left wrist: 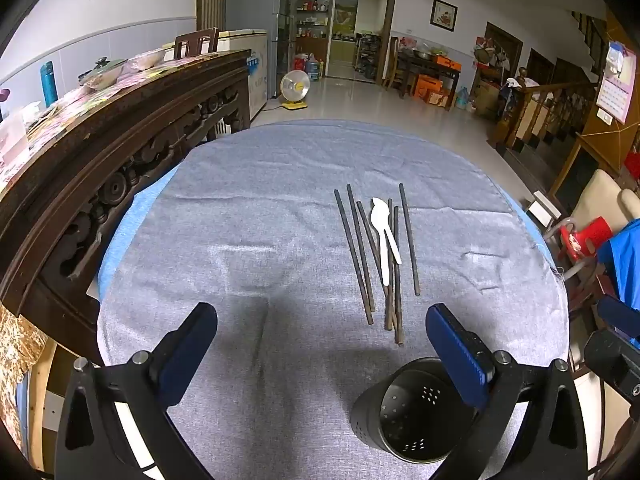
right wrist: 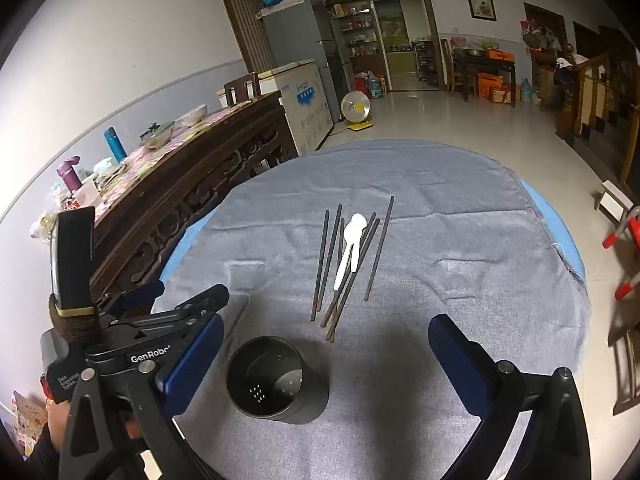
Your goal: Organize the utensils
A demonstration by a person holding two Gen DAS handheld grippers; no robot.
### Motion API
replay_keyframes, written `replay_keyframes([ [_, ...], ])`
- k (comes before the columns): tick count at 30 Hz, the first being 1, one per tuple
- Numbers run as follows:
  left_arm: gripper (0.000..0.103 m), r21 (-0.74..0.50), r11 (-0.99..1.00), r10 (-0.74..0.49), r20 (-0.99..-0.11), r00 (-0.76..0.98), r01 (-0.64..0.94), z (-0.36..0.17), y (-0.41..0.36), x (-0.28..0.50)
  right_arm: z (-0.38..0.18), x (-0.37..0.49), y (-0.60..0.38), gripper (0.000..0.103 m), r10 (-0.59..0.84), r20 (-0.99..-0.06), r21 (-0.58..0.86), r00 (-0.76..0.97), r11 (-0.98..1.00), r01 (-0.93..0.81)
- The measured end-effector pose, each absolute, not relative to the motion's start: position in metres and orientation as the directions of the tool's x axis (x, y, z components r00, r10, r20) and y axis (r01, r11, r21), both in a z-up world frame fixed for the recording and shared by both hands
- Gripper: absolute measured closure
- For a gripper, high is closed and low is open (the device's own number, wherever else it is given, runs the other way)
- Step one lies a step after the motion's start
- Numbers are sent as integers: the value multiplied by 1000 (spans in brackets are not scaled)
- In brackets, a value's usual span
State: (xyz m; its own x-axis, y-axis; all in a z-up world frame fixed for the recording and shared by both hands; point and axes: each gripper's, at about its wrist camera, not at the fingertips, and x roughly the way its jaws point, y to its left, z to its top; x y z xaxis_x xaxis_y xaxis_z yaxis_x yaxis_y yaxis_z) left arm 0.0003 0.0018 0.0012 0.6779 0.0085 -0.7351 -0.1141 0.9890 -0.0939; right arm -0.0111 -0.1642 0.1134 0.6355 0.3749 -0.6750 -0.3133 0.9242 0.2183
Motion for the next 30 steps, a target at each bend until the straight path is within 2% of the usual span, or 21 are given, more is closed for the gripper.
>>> replay_keyframes([
  [15, 0, -87, 990, 12, -731, 682, -111, 1, 3, 3, 110, -5, -163, 0, 374, -677, 215, 634, 924, -315],
  [21, 0, -91, 989, 5, -766, 643, -116, -3, 5, 7, 109, -2, -164, 0, 378, -682, 222, 626, 923, -315],
  [30, 0, -120, 981, 0, -789, 615, -155, -20, 34, 34, 85, 33, -193, 0, 434, -729, 329, 529, 900, -285],
])
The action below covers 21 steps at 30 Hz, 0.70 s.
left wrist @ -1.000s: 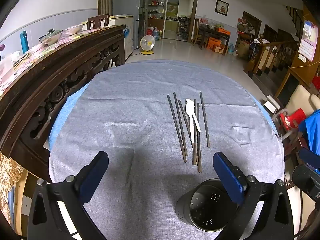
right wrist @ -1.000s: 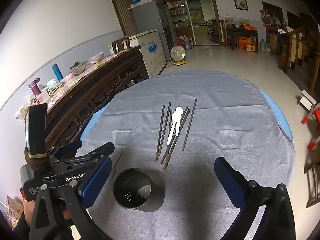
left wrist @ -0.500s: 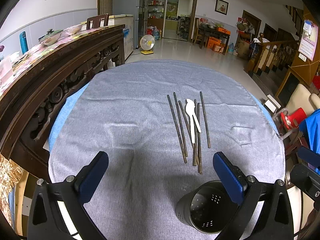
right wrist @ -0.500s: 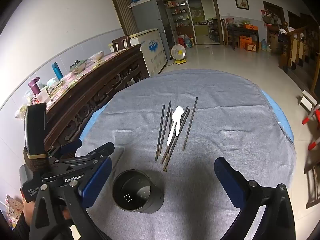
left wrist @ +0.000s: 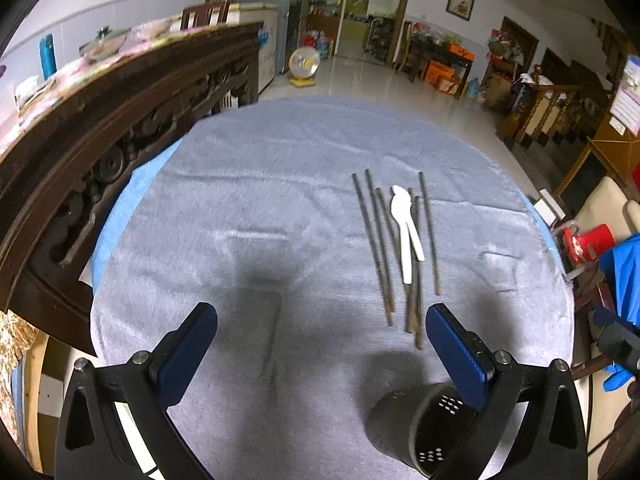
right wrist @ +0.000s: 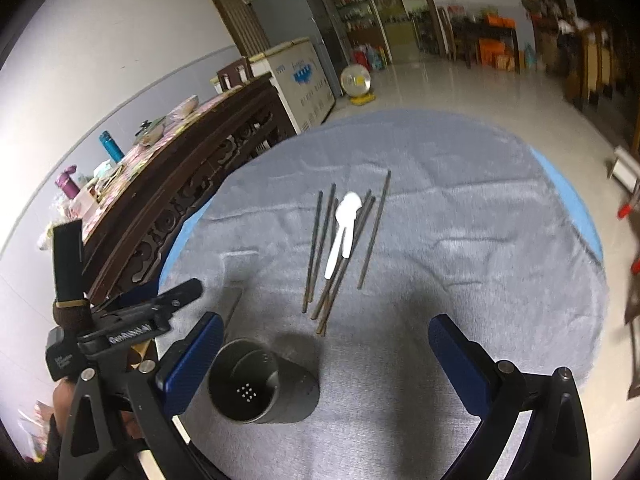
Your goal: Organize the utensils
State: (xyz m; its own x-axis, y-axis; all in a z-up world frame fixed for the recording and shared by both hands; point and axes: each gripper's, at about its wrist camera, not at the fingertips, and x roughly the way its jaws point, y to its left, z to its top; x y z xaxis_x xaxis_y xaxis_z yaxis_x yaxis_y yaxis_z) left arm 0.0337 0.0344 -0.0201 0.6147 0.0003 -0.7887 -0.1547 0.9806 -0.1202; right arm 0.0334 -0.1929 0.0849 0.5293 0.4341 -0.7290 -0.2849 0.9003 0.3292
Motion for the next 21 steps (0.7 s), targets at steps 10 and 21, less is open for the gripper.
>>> replay_keyframes([
  [10, 10, -176, 972, -95, -900, 425, -156, -55, 57, 95, 17, 156, -216, 24, 505, -819, 488, 274, 863, -131],
  [21, 29, -169, 969, -127, -966, 224, -182, -98, 55, 162, -45, 289, -172, 53, 307, -946, 301, 106, 951, -71],
])
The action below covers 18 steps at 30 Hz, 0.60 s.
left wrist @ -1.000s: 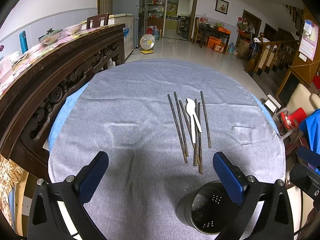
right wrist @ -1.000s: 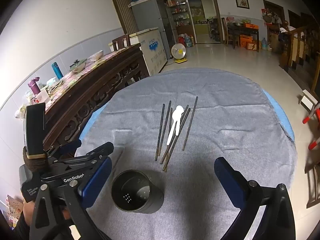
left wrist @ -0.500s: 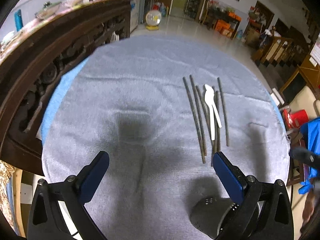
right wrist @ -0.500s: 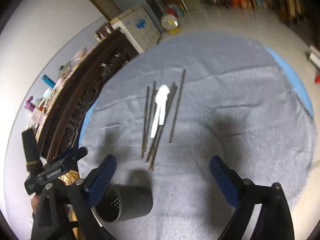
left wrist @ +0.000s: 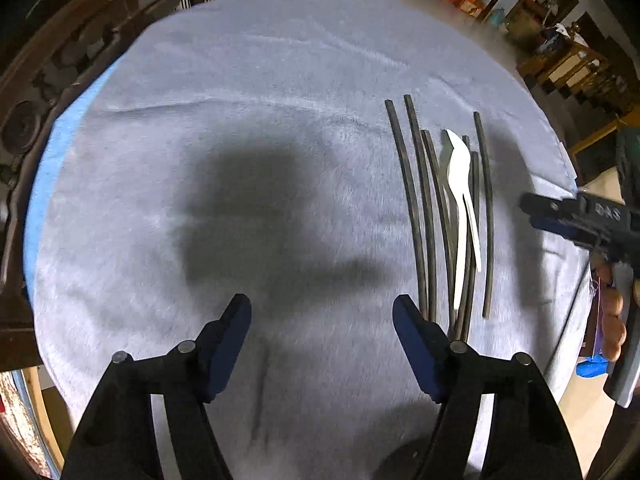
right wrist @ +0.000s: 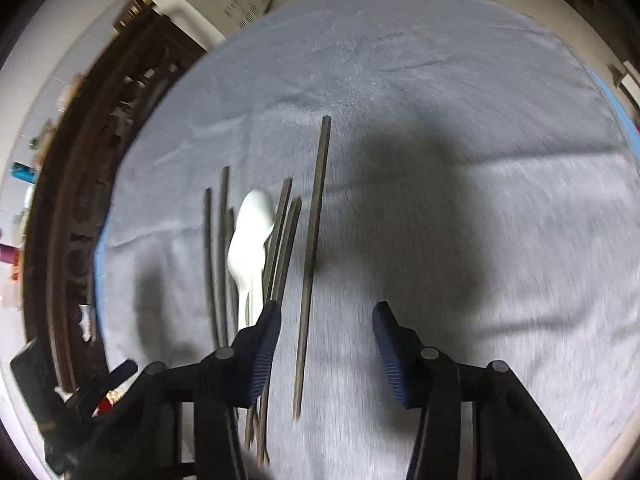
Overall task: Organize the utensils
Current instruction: 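Grasp one dark chopstick with the left gripper while the right gripper grasps another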
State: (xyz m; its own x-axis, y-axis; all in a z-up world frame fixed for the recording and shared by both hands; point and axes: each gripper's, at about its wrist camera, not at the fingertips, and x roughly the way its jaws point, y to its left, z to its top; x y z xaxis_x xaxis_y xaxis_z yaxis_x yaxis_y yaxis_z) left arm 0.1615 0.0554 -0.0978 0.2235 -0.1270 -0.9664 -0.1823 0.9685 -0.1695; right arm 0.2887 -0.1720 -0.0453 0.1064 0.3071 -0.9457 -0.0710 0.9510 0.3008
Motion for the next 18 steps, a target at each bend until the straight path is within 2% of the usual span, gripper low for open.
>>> replay_keyframes([
  [3, 29, -170, 970, -132, -968, 215, -174, -99, 50, 177, -53, 313, -152, 60, 300, -951, 293, 81, 952, -83],
  [5, 29, -170, 970, -134, -970, 204, -173, -99, 47, 185, -59, 322, -144, 70, 277, -960, 272, 52, 959, -77],
  [7, 29, -167, 971, -133, -972, 195, -170, -100, 46, 194, -66, 331, -137, 74, 227, -974, 225, 23, 971, -78],
  [9, 33, -154, 974, -124, -976, 180, -168, -100, 43, 201, -64, 336, -131, 86, 179, -984, 178, 9, 980, -92],
  [11, 35, -150, 975, -124, -979, 160, -161, -99, 38, 209, -63, 339, -120, 91, 130, -991, 131, -18, 982, -133],
  [13, 36, -133, 978, -110, -983, 145, -159, -97, 34, 216, -61, 340, -109, 93, 41, -999, 47, -34, 978, -202],
  [18, 43, -115, 982, -102, -990, 93, -147, -93, 18, 242, -57, 333, -115, 96, -53, -994, -22, -93, 951, -308],
])
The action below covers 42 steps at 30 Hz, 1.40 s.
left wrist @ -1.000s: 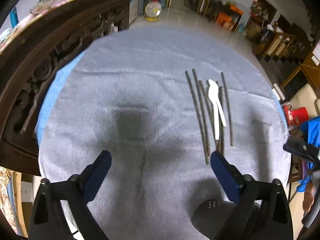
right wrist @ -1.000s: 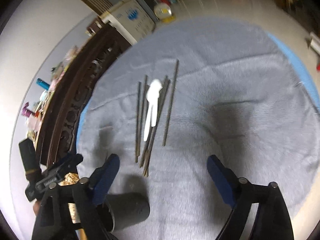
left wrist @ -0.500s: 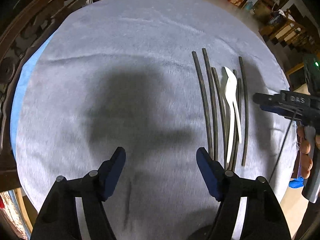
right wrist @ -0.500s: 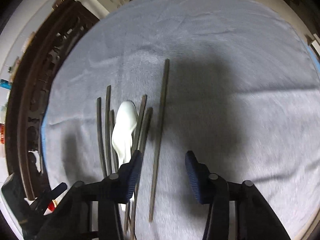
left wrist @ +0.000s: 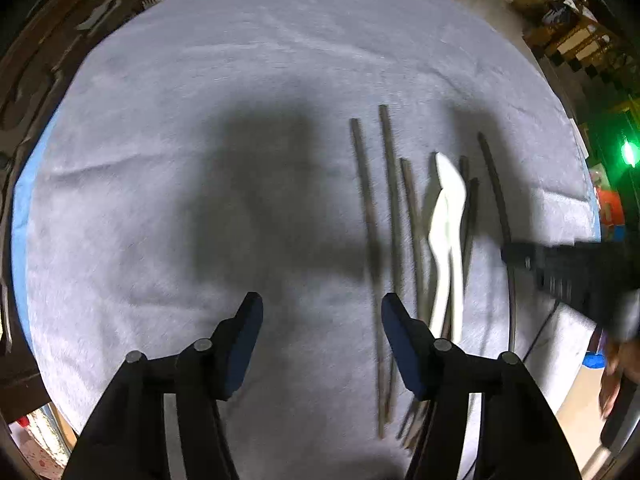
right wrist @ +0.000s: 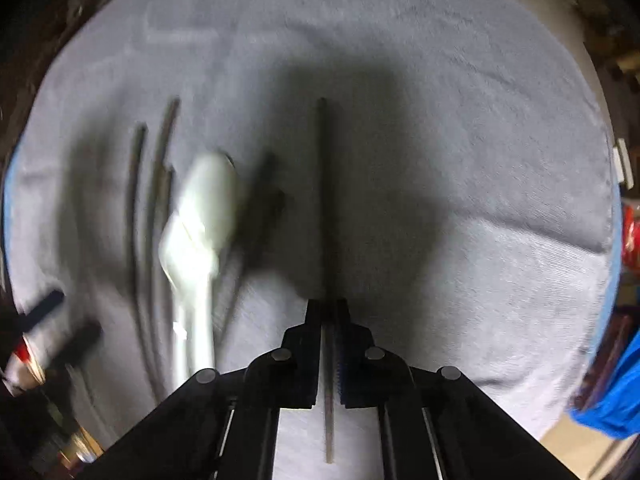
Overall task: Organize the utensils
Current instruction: 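Grasp one dark chopstick with the left gripper while the right gripper grasps another, then lift both held chopsticks upright and carry them over the black holder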
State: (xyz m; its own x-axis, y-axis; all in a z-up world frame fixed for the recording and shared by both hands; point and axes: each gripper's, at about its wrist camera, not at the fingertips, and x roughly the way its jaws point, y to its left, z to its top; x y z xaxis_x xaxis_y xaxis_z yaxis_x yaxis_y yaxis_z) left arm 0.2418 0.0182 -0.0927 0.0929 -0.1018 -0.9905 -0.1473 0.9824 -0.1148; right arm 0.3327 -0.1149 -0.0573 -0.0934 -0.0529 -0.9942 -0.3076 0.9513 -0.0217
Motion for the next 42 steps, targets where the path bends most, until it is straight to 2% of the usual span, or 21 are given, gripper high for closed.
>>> replay_keyframes([
  [3, 50, -94, 982, -87, -995, 48, -162, -94, 9, 259, -60, 325, -130, 96, -41, -994, -5, -105, 948, -320],
  [8, 55, -38, 984, -39, -999, -5, -174, -91, 4, 281, -51, 322, -143, 96, -29, -994, 9, -108, 942, -336],
  [11, 63, -17, 983, -24, -999, -39, -185, -88, 11, 296, -54, 320, -144, 96, -36, -993, 6, -112, 936, -353],
  [13, 74, 22, 984, 13, -999, -52, -178, -80, 10, 303, -53, 322, -137, 96, -45, -992, 0, -116, 931, -365],
  [15, 93, 43, 988, 35, -998, -61, -147, -78, 4, 313, -59, 324, -127, 96, -50, -991, -1, -121, 928, -372],
  [17, 97, 25, 995, 16, -995, -95, -100, -75, 2, 318, -62, 324, -122, 96, -60, -990, -8, -124, 923, -385],
  [21, 97, 56, 998, 60, -989, -137, 37, -62, 6, 315, -68, 309, -112, 96, -108, -983, -32, -151, 899, -438],
  [25, 97, 127, 978, 155, -974, -167, 169, -38, 20, 306, -72, 293, -116, 96, -160, -967, -48, -199, 879, -475],
  [30, 97, 149, 964, 190, -965, -179, 220, -1, 21, 316, -78, 295, -111, 96, -190, -953, -59, -237, 881, -469],
  [32, 97, 136, 970, 172, -970, -170, 201, 5, 27, 314, -82, 300, -110, 96, -191, -951, -64, -242, 889, -452],
  [33, 97, 99, 979, 127, -980, -155, 179, -21, 36, 287, -81, 298, -111, 96, -186, -953, -64, -239, 895, -442],
  [34, 97, 82, 985, 104, -984, -144, 155, -14, 41, 287, -80, 296, -112, 96, -171, -957, -54, -236, 900, -433],
  [35, 97, 57, 989, 75, -988, -132, 138, -40, 34, 274, -85, 295, -126, 96, -150, -960, -37, -237, 905, -425],
  [36, 97, 34, 993, 48, -992, -121, 110, -40, 42, 265, -83, 291, -130, 96, -118, -966, -15, -229, 913, -408],
  [42, 97, -111, 994, -111, -994, 8, -22, 14, 78, 224, -48, 260, -167, 96, 98, -991, 120, -92, 951, -286],
])
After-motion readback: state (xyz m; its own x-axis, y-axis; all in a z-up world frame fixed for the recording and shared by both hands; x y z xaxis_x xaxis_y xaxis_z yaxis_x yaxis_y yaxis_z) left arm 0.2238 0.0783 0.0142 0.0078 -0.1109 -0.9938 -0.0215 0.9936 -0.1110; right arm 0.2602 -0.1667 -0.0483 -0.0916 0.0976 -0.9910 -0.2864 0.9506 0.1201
